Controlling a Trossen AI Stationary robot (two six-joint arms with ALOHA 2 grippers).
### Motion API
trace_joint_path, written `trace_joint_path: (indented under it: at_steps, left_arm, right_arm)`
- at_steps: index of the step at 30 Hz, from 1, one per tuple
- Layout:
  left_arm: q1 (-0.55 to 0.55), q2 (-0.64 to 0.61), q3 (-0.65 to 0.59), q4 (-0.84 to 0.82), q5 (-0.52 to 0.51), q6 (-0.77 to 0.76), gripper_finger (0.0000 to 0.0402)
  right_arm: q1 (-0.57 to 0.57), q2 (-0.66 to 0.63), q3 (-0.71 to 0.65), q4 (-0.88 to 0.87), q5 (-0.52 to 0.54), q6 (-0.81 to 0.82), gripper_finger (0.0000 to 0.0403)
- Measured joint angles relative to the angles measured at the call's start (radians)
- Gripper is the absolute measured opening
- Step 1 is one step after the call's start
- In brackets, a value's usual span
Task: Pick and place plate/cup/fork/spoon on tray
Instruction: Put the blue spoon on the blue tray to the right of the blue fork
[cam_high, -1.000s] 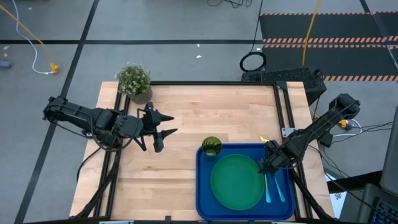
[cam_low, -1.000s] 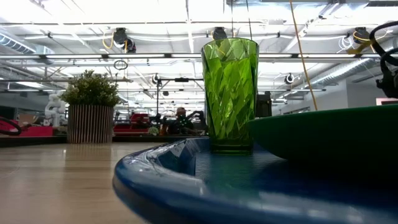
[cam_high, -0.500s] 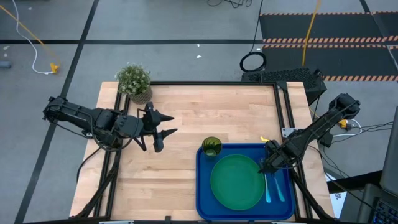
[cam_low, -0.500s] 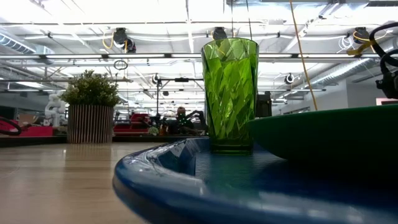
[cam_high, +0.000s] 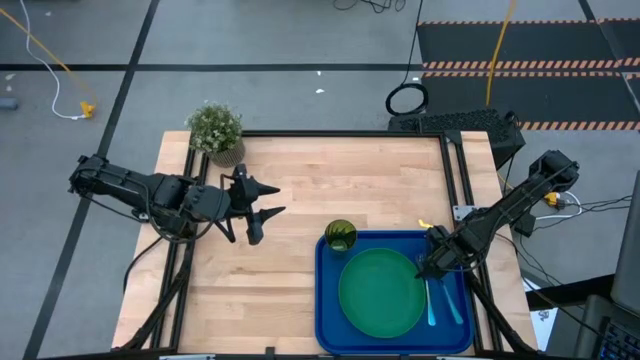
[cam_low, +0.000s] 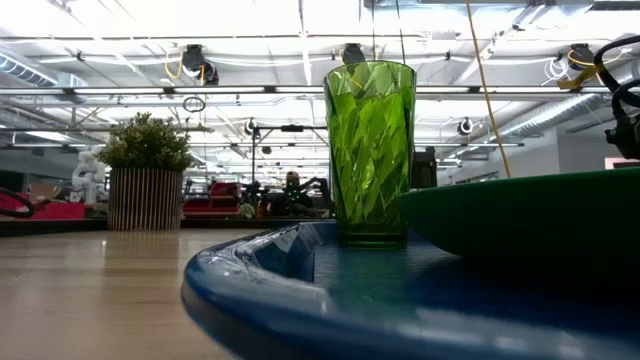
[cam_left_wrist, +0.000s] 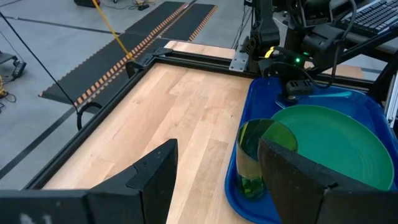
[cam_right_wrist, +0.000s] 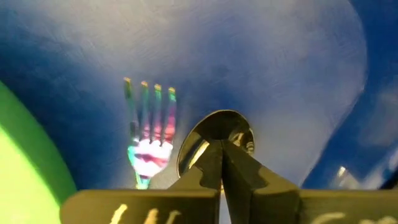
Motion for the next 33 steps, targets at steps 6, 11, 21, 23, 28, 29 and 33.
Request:
trace_joint_path:
  at_steps: [6,11,21,23,28,29,33]
  left_arm:
    - [0.000,0.000,0.000,0.000,0.000,0.000,0.0225]
    - [0.000,0.000,0.000,0.000,0.000,0.000,0.0225]
    - [0.000,0.000,0.000,0.000,0.000,0.001,0.0225]
    - [0.000,0.000,0.000,0.000,0.000,0.001,0.0225]
    - [0.000,0.000,0.000,0.000,0.000,0.001,0.0225]
    - [0.000,0.000,0.000,0.000,0.000,0.002,0.0225]
    - [0.000,0.000,0.000,0.000,0.000,0.002,0.0225]
  right_arm:
    - [0.000,0.000,0.000,-0.022,-0.011,-0.005,0.0000]
    - [0.000,0.000,0.000,-0.022,-0.010,-0.006,0.0000]
    - [0.000,-0.012,0.000,-0.022,0.016,-0.005,0.0000]
    - [0.000,-0.021,0.000,-0.025,0.021,-0.001,0.0000]
    - [0.000,-0.045,0.000,-0.045,0.021,0.001,0.0000]
    - [0.000,-0.048,0.000,-0.047,0.021,0.001,0.0000]
    - [0.000,-0.061,0.000,-0.058,0.021,0.010,0.0000]
